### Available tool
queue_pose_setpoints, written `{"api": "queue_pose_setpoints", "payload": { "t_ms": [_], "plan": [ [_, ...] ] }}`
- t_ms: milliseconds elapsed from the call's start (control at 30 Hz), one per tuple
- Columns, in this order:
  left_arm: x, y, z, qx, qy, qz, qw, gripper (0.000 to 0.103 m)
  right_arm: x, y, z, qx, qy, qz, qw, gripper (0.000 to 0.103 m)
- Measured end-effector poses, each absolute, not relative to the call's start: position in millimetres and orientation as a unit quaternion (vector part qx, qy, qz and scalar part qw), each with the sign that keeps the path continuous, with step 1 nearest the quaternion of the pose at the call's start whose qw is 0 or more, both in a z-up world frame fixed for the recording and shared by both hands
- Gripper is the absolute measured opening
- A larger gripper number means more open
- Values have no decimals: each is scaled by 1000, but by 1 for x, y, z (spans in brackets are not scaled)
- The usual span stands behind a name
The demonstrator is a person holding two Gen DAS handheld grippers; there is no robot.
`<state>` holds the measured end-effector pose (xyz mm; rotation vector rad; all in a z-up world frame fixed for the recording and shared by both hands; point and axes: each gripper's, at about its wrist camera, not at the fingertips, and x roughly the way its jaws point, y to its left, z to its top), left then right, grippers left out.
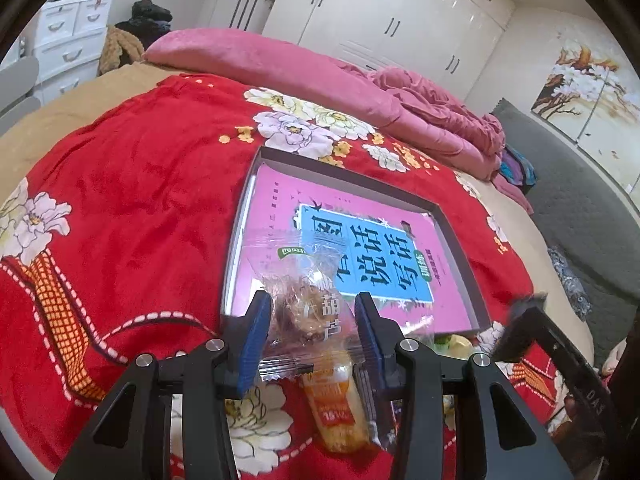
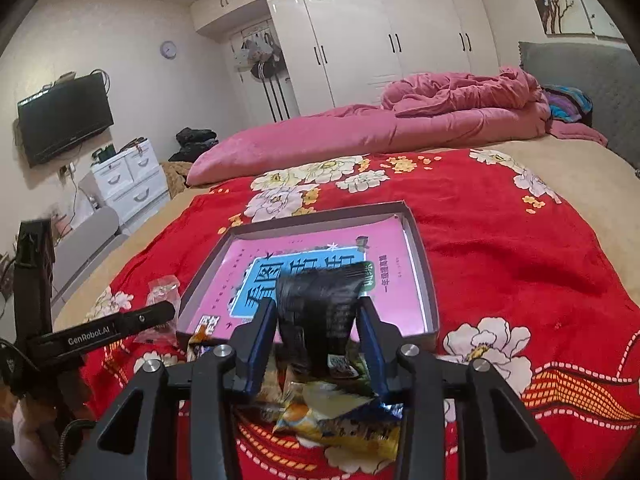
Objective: Organize snacks
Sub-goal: 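Carry the pastry into the tray with the left tool while the right tool places the black packet there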
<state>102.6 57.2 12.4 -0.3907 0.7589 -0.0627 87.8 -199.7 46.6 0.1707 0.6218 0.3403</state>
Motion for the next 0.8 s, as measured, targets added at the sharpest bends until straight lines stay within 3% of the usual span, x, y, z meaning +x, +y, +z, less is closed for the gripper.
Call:
{"api": "queue_pose_setpoints", "payload": {
  "t_ms": [800],
  "plan": [
    [141, 49, -6, -159, 394, -29, 905, 45, 132, -214, 15, 85, 375, 132, 914, 38]
  ]
}}
